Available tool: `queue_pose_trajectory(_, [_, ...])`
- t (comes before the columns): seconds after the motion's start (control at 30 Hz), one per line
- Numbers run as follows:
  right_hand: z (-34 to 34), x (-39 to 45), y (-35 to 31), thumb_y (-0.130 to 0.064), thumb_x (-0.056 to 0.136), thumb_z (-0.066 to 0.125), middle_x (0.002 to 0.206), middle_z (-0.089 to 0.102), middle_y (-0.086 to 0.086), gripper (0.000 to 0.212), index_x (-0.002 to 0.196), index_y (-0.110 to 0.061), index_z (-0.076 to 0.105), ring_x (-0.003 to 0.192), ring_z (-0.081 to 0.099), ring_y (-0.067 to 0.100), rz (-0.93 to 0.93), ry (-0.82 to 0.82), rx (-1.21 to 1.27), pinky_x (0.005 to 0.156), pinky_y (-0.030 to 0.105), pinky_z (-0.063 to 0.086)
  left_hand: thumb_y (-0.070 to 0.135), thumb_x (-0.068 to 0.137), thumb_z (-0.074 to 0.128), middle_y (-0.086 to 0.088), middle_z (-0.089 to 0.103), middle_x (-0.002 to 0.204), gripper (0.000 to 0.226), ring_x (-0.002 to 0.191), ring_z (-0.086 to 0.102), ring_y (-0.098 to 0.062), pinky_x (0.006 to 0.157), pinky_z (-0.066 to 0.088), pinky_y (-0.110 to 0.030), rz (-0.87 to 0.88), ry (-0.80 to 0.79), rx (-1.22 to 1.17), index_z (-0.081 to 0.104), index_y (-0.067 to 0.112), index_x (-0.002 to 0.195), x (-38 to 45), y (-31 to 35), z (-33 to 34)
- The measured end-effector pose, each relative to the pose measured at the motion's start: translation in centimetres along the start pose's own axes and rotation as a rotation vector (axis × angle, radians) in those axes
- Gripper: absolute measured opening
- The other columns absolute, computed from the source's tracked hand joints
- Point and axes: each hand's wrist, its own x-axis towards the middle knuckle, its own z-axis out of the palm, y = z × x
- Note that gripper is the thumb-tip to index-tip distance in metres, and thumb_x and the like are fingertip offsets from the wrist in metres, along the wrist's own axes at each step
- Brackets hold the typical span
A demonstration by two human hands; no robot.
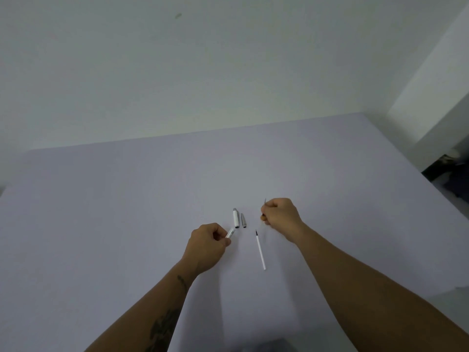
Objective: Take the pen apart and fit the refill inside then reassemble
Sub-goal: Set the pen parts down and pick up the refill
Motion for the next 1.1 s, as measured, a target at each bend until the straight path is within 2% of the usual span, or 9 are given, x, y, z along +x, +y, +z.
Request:
queue_pose_trajectory(0.13, [0.0, -0.5, 2.4, -0.011, 0.079, 0.058, 0.085, 0.073, 0.008, 0.016, 0.081, -0.009, 0.074, 0.080, 0.068, 0.026, -0.012, -0.066, -0.456, 0.066, 0.028, 0.052, 0.019, 0.085, 0.070, 0.002, 0.064, 0.073, 0.007, 0.059, 0.054, -0.011, 0.055, 0.043, -0.021, -0.003, -0.032, 0.007, 0.068, 0.017, 0.078, 0.1, 0.1, 0.8])
queue_pose_trajectory(0.23, [0.6, -0.9, 3.7, -0.011, 0.075, 0.058, 0.078, 0.068, 0.005, 0.009, 0.072, -0.015, 0.066, 0.077, 0.067, 0.027, -0.005, -0.086, -0.558, 0.063, 0.026, 0.048, 0.019, 0.086, 0.069, 0.000, 0.064, 0.073, 0.009, 0.059, 0.056, -0.014, 0.056, 0.047, -0.024, -0.013, -0.054, 0.013, 0.067, 0.018, 0.077, 0.2, 0.1, 1.3])
queue_pose_trajectory(0.3, [0.9, -0.9, 4.3, -0.010, 0.075, 0.059, 0.078, 0.067, 0.006, 0.008, 0.077, -0.010, 0.067, 0.074, 0.067, 0.027, -0.009, -0.071, -0.603, 0.063, 0.028, 0.053, 0.019, 0.086, 0.068, -0.002, 0.066, 0.074, 0.010, 0.061, 0.058, -0.016, 0.059, 0.051, -0.028, -0.023, -0.067, 0.020, 0.066, 0.019, 0.077, 0.3, 0.0, 1.5])
queue_pose_trajectory(0.47, [1.6, -0.6, 4.9, -0.012, 0.078, 0.058, 0.085, 0.060, 0.005, 0.014, 0.089, -0.010, 0.065, 0.078, 0.060, 0.029, -0.036, -0.007, -0.640, 0.066, 0.030, 0.050, 0.020, 0.085, 0.069, -0.003, 0.068, 0.078, 0.006, 0.062, 0.061, -0.017, 0.066, 0.057, -0.035, -0.043, -0.075, 0.041, 0.068, 0.015, 0.081, 0.2, -0.3, 2.0])
queue_pose_trajectory(0.6, [1.8, -0.4, 5.2, -0.012, 0.080, 0.057, 0.089, 0.060, 0.006, 0.011, 0.089, -0.011, 0.064, 0.076, 0.057, 0.027, -0.050, 0.016, -0.647, 0.064, 0.029, 0.045, 0.020, 0.086, 0.068, 0.001, 0.065, 0.074, 0.007, 0.059, 0.058, -0.011, 0.054, 0.048, -0.020, -0.052, -0.076, 0.057, 0.068, 0.015, 0.081, 0.2, -0.5, 2.2])
queue_pose_trajectory(0.73, [1.3, -0.5, 5.5, -0.013, 0.082, 0.056, 0.089, 0.064, 0.006, 0.009, 0.087, -0.011, 0.063, 0.078, 0.061, 0.027, -0.059, 0.021, -0.614, 0.064, 0.029, 0.048, 0.017, 0.087, 0.066, 0.003, 0.061, 0.067, 0.009, 0.044, 0.052, -0.002, 0.039, 0.039, -0.009, -0.074, -0.071, 0.014, 0.067, 0.014, 0.079, 0.2, -0.5, 2.2])
queue_pose_trajectory(0.83, [1.0, -0.9, 5.7, -0.017, 0.084, 0.057, 0.091, 0.065, 0.006, 0.005, 0.082, -0.016, 0.061, 0.084, 0.062, 0.027, -0.090, 0.036, -0.552, 0.069, 0.031, 0.051, 0.017, 0.085, 0.068, 0.003, 0.063, 0.066, 0.008, 0.046, 0.053, -0.007, 0.041, 0.041, -0.013, -0.094, -0.070, -0.010, 0.068, 0.016, 0.077, 0.2, -0.5, 2.2])
queue_pose_trajectory(0.93, [1.6, -1.6, 5.7, -0.018, 0.084, 0.056, 0.090, 0.066, 0.006, 0.007, 0.077, -0.020, 0.057, 0.080, 0.060, 0.027, -0.122, 0.003, -0.576, 0.065, 0.028, 0.045, 0.017, 0.082, 0.072, 0.004, 0.065, 0.068, 0.006, 0.049, 0.056, -0.007, 0.044, 0.042, -0.014, -0.098, -0.041, -0.021, 0.069, 0.017, 0.077, 0.0, -0.5, 2.3])
queue_pose_trajectory(1.1, [3.4, -2.5, 5.8, -0.025, 0.083, 0.058, 0.092, 0.062, 0.005, 0.010, 0.082, -0.017, 0.054, 0.078, 0.056, 0.026, -0.131, -0.023, -0.671, 0.065, 0.028, 0.040, 0.019, 0.077, 0.076, 0.003, 0.066, 0.071, 0.009, 0.059, 0.059, -0.013, 0.056, 0.050, -0.025, -0.079, -0.001, 0.005, 0.067, 0.019, 0.076, -0.5, -0.5, 2.1])
